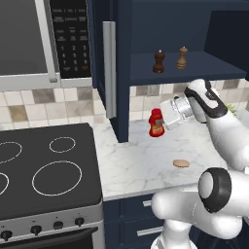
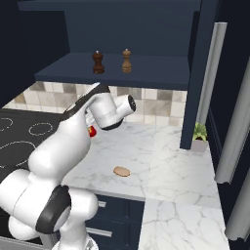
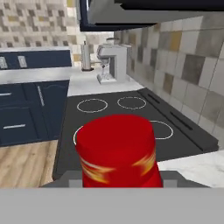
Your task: There are various items on the counter. Only move the condiments/shakers into the cabinet.
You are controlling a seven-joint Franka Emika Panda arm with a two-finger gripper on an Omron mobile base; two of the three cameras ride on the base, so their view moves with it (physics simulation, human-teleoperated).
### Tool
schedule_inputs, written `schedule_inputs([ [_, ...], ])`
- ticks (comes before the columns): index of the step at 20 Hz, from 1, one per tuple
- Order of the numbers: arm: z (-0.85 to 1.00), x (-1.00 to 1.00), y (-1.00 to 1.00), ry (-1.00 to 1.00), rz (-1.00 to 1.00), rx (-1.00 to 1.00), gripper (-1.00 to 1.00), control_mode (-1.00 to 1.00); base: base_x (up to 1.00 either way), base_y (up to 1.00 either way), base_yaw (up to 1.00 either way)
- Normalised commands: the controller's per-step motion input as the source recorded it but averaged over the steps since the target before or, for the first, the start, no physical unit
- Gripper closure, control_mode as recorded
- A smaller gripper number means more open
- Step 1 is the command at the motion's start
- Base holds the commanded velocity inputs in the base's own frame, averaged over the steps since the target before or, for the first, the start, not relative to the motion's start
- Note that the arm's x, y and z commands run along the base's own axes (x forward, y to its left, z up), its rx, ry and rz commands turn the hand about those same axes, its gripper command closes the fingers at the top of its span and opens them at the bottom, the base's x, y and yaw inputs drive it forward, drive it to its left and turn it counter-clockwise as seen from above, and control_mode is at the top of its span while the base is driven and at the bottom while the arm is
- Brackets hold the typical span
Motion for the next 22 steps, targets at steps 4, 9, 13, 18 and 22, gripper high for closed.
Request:
schedule_inputs([
  [4,1.0,-0.52,0.0,0.0,-0.34,0.06,1.0,-1.0,0.0,0.0,0.0],
  [9,1.0,-0.67,0.0,0.0,-0.4,0.2,1.0,-1.0,0.0,0.0,0.0],
  [13,0.99,-0.71,0.25,-0.03,-0.39,0.23,1.0,-1.0,0.0,0.0,0.0],
  [18,1.0,-0.43,0.46,-0.05,-0.4,0.11,1.0,-1.0,0.0,0.0,0.0],
  [22,0.98,-0.04,0.34,0.01,-0.3,0.05,1.0,-1.0,0.0,0.0,0.0],
])
